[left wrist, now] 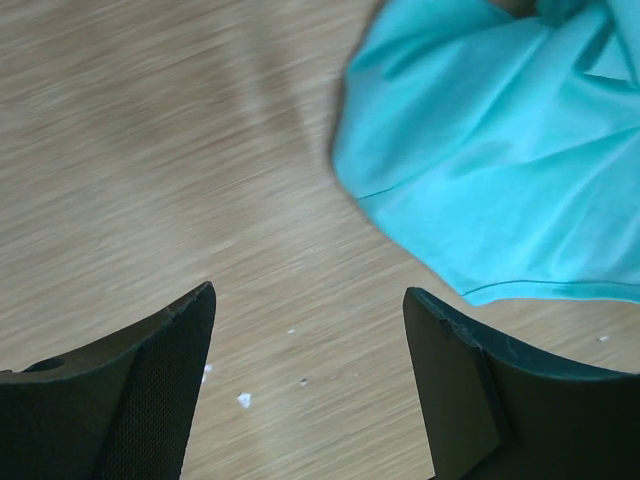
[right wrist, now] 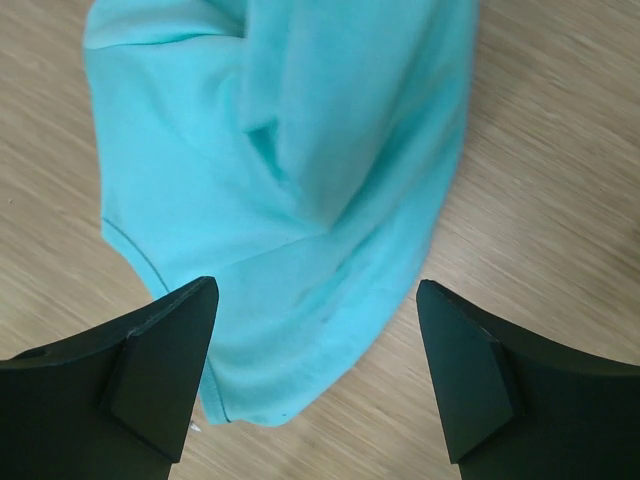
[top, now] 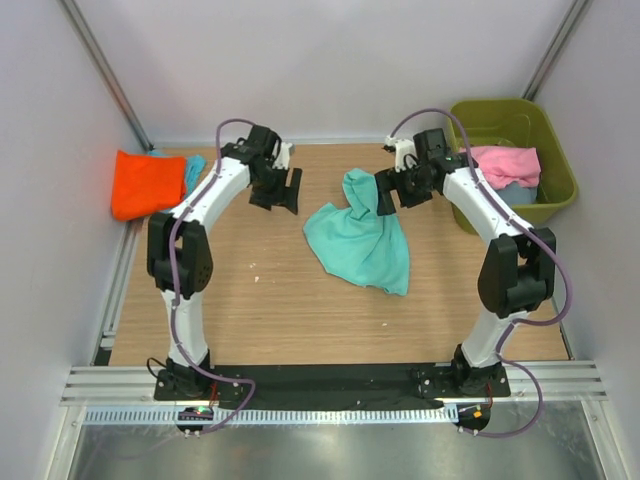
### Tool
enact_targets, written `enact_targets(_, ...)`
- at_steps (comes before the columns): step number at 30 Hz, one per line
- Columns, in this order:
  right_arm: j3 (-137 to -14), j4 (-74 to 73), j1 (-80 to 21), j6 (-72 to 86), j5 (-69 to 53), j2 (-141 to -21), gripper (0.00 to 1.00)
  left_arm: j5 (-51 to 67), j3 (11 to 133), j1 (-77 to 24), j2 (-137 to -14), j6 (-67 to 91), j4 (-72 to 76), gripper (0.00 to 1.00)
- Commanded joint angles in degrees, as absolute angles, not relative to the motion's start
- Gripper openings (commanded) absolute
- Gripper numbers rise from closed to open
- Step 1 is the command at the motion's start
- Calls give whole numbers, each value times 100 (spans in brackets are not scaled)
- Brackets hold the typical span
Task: Fold and stack the t-shirts
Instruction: Flatten the tshirt out
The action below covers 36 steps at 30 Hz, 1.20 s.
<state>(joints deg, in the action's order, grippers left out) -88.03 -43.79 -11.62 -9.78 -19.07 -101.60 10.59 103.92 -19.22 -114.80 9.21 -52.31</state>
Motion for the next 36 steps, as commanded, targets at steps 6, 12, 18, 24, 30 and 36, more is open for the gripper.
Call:
enact_targets(6,-8921,-4314,-1459,-1221,-2302,-9695,87,2179,11179,-2417,-12269,940,-5326,69)
enact_targets(12,-8193,-4815,-2080,-2423,-2127,-9282,80,1952,10732,-2487,-12007,932,-5291,68)
enact_targets(18,-7181,-4378,-3215,-3384,-1688,-9008,77,1908,10670,-2154,-11602,633,-5396,70)
enact_targets(24,-7576,-4052,-3735,-3305,-1477,-9667,76,1547,10854,-1583,-11312,501,-5423,70)
enact_targets(30,-8015,-3736,-3937,-3138,-1371,-10379,73,1380,10635,-1248,-10802,492,-5379,71)
enact_targets(36,-8174,-3551,-4130,-3006,-1432,-10819,72,1371,10248,-958,-10337,501,-5317,72)
